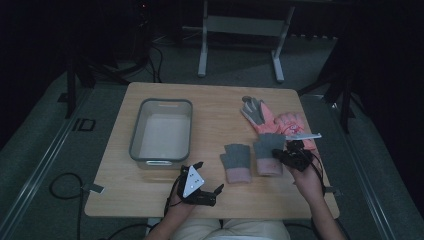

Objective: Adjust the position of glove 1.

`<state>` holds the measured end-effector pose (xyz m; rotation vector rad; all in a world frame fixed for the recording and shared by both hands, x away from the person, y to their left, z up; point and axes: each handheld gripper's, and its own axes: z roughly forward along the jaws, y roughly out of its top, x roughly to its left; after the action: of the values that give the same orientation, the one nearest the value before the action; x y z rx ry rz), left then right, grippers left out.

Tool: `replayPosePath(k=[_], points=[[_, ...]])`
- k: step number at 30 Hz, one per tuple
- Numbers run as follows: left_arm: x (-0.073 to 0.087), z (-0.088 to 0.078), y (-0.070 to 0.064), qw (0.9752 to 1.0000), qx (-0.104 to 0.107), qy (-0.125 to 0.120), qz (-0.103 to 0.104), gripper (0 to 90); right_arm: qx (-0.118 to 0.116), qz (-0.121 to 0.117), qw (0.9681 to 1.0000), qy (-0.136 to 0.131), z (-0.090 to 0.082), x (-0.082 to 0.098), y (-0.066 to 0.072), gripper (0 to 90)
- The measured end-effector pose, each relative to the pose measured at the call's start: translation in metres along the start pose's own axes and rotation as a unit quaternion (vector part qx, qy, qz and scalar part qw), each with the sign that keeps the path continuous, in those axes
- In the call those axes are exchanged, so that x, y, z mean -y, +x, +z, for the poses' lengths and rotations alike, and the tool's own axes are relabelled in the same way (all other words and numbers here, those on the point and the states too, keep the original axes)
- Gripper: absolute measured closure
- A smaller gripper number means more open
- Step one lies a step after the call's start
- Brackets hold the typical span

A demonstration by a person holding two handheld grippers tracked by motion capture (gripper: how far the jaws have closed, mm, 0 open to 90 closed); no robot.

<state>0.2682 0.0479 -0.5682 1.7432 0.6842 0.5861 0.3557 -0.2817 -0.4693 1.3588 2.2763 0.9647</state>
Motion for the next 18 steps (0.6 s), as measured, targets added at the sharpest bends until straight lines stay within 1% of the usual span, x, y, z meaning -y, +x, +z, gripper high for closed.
replayPosePath(k=[1, 2, 3, 4, 5, 6, 8, 9, 10, 12, 13, 14, 15, 16, 17, 18], points=[[0.0, 0.0, 0.0, 1.0, 0.0, -0.001, -0.001, 0.0, 0.0, 0.0, 1.0, 0.0, 0.0, 0.0, 0.0, 86.3], [0.0, 0.0, 0.0, 1.0, 0.0, -0.001, -0.001, 0.0, -0.009, -0.004, 1.0, -0.003, 0.003, -0.005, 0.009, 86.4], [0.0, 0.0, 0.0, 1.0, 0.0, -0.001, -0.001, 0.0, -0.009, -0.004, 1.0, -0.003, 0.003, -0.005, 0.009, 86.4], [0.0, 0.0, 0.0, 1.0, 0.001, -0.001, -0.001, 0.0, -0.016, -0.01, 0.9998, -0.006, 0.007, -0.01, 0.018, 86.4], [0.0, 0.0, 0.0, 1.0, 0.0, 0.0, 0.0, 0.0, -0.023, -0.012, 0.9997, -0.004, 0.009, -0.013, 0.024, 86.4], [0.0, 0.0, 0.0, 1.0, 0.0, 0.0, 0.0, 0.0, -0.023, -0.012, 0.9997, -0.004, 0.009, -0.013, 0.024, 86.4], [0.0, 0.0, 0.0, 1.0, 0.0, 0.0, 0.0, 0.0, -0.029, -0.014, 0.9995, -0.006, 0.012, -0.017, 0.031, 86.4], [0.0, 0.0, 0.0, 1.0, 0.0, 0.0, 0.0, 0.0, -0.041, -0.014, 0.999, -0.009, 0.015, -0.021, 0.037, 86.3], [0.0, 0.0, 0.0, 1.0, 0.001, -0.001, -0.001, 0.0, -0.047, -0.014, 0.9988, -0.008, 0.016, -0.023, 0.042, 86.3], [0.0, 0.0, 0.0, 1.0, 0.001, -0.001, -0.001, 0.0, -0.051, -0.017, 0.9985, -0.007, 0.017, -0.024, 0.044, 86.3], [0.0, 0.0, 0.0, 1.0, 0.001, -0.001, -0.001, 0.0, -0.056, -0.019, 0.9982, -0.007, 0.019, -0.024, 0.047, 86.3], [0.0, 0.0, 0.0, 1.0, 0.002, -0.001, 0.0, 0.0, -0.062, -0.025, 0.9977, -0.003, 0.021, -0.024, 0.053, 86.3], [0.0, 0.0, 0.0, 1.0, 0.002, -0.001, 0.0, 0.0, -0.062, -0.025, 0.9977, -0.003, 0.021, -0.024, 0.053, 86.3], [0.0, 0.0, 0.0, 1.0, 0.002, -0.001, 0.0, 0.0, -0.067, -0.026, 0.9974, 0.002, 0.026, -0.024, 0.057, 86.3], [0.0, 0.0, 0.0, 1.0, 0.003, 0.0, 0.001, 0.0, -0.067, -0.026, 0.9974, 0.002, 0.026, -0.024, 0.057, 86.3], [0.0, 0.0, 0.0, 1.0, 0.003, 0.0, 0.0, 0.0, -0.071, -0.025, 0.9971, 0.005, 0.03, -0.022, 0.06, 86.3]])
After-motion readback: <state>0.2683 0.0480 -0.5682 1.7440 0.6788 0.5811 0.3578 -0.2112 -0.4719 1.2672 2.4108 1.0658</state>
